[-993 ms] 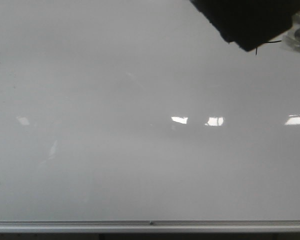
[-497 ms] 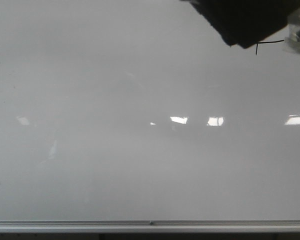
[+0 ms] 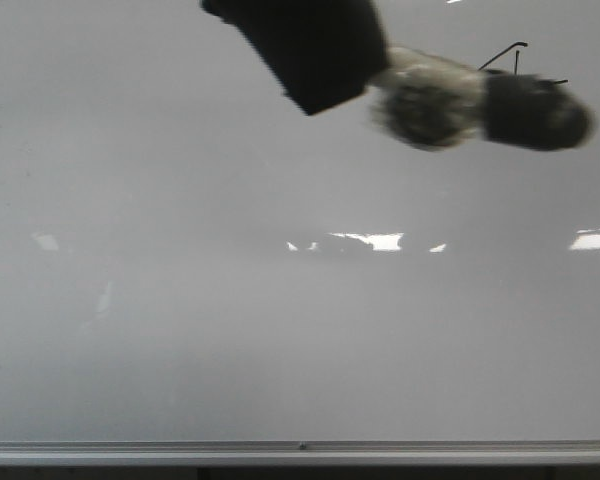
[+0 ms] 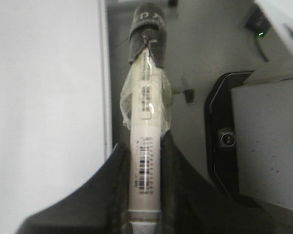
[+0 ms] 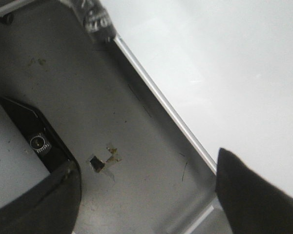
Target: Write number 4 on whiteboard
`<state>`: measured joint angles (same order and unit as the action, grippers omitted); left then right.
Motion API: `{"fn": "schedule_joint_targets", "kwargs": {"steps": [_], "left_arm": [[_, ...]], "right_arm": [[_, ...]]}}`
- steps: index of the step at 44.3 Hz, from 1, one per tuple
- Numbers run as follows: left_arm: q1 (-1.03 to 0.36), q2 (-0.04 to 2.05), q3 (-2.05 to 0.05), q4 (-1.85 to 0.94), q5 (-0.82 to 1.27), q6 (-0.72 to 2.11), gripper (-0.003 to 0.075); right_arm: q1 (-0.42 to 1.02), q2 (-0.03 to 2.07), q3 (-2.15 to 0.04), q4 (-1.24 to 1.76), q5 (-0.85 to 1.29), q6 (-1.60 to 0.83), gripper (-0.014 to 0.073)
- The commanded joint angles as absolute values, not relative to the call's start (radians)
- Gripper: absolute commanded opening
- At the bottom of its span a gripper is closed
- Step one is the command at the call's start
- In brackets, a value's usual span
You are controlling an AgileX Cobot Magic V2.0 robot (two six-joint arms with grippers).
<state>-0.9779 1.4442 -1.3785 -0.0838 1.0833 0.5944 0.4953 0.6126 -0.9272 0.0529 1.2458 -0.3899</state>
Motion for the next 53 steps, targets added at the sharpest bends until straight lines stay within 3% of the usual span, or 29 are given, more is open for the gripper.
{"fn": "schedule_joint_targets", "kwargs": {"steps": [1, 6, 13, 27, 33, 46, 53], "left_arm": [[-0.984, 1.385, -1.414, 0.109, 1.088, 0.376, -0.0002], [-0.933, 1.344, -1.407, 0.199, 1.163, 0.21, -0.0002], [-0.748, 1.222, -1.32, 0.147, 1.068, 0.209, -0.0002], [-0.264, 1.015, -1.038, 0.012, 0.727, 0.187, -0.0002], [-0.123, 0.982, -0.904, -0.08, 0.493, 0.187, -0.0002], [-0.06, 1.041, -0.641, -0.254, -0.119, 0.187, -0.0002], [-0.095, 1.139, -0.622, -0.267, -0.251, 0.187, -0.0002]], "right_arm": [[0.496, 0.585, -0.954, 0.035, 1.205, -0.325, 0.0594], [0.496, 0.574, -0.954, 0.035, 1.213, -0.314, 0.0594], [0.496, 0.574, -0.954, 0.035, 1.243, -0.314, 0.0594], [0.496, 0.574, -0.954, 0.035, 1.221, -0.314, 0.0594], [0.496, 0.574, -0.954, 0.035, 1.199, -0.314, 0.0594], [0.496, 0.574, -0.954, 0.035, 1.187, -0.314, 0.0594], [0.496, 0.574, -0.954, 0.035, 1.187, -0.314, 0.0594]]}}
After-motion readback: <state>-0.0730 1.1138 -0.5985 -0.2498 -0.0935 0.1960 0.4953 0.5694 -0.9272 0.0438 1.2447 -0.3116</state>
